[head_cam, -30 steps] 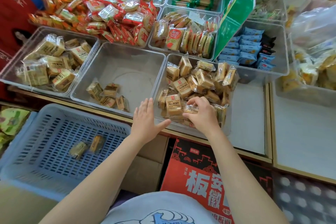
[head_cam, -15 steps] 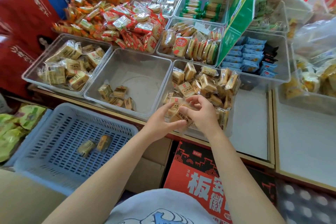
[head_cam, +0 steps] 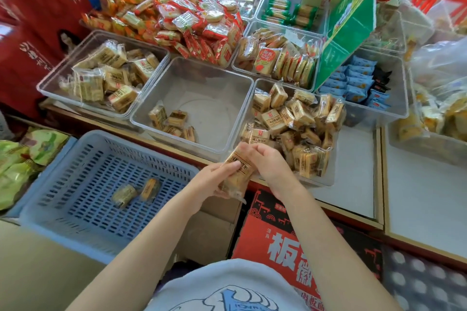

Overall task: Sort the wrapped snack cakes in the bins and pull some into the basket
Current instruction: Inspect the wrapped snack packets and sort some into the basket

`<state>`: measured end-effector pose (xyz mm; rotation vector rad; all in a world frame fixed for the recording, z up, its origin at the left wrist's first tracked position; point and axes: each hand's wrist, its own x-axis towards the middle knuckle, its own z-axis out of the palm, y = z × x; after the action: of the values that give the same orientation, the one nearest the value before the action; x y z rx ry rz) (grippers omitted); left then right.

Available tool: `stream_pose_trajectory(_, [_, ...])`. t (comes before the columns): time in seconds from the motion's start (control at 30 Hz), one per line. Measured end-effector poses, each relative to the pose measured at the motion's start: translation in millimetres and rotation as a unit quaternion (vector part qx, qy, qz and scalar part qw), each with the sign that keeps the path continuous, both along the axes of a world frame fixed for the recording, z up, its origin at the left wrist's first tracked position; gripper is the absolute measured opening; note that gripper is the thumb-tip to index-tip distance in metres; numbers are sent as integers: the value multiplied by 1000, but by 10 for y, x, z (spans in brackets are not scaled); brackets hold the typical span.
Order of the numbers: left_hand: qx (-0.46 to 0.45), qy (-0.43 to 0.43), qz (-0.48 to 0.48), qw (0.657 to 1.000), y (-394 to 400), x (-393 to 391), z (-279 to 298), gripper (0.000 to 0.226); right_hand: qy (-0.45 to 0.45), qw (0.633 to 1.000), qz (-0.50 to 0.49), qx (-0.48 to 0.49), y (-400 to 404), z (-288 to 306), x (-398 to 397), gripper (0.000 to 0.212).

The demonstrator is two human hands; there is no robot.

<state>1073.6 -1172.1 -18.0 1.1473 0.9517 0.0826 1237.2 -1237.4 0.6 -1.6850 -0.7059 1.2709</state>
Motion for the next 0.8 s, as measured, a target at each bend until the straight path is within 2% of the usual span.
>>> stream_pose_trajectory(0.07, [-31,-37,45,998,22,-140,23,72,10,1000,-13,-5,38,29,-175,52])
stream_pose_trajectory(0.13, [-34,-63,82,994,48,-307,44,60,8,1000,-28,-3,75,75,-335,37])
stream_pose_trajectory(0.2, [-23,-68,128,989,85,-492,81,60,-5,999,-33,-1,106,112,-470,25])
stream_pose_trajectory(0.3, [1,-53,151,987,199,-813,122,61,-21,999,-32,11,173,126,-688,22])
stream_pose_trajectory(0.43, [4,-63,136,989,322,-1196,154,46,-20,998,-54,13,311,123,-1106,29])
stream_pose_trajectory(0.6, [4,-62,148,987,370,-1537,181,60,-31,998,-43,29,460,143,-1472,27])
stream_pose_trajectory(0.7, [10,-69,147,987,428,-1696,204,61,26,997,-49,47,485,203,-1626,30])
stream_pose_trajectory(0.8, [-11,-96,161,982,509,-1767,236,46,118,988,-73,67,475,254,-1733,56])
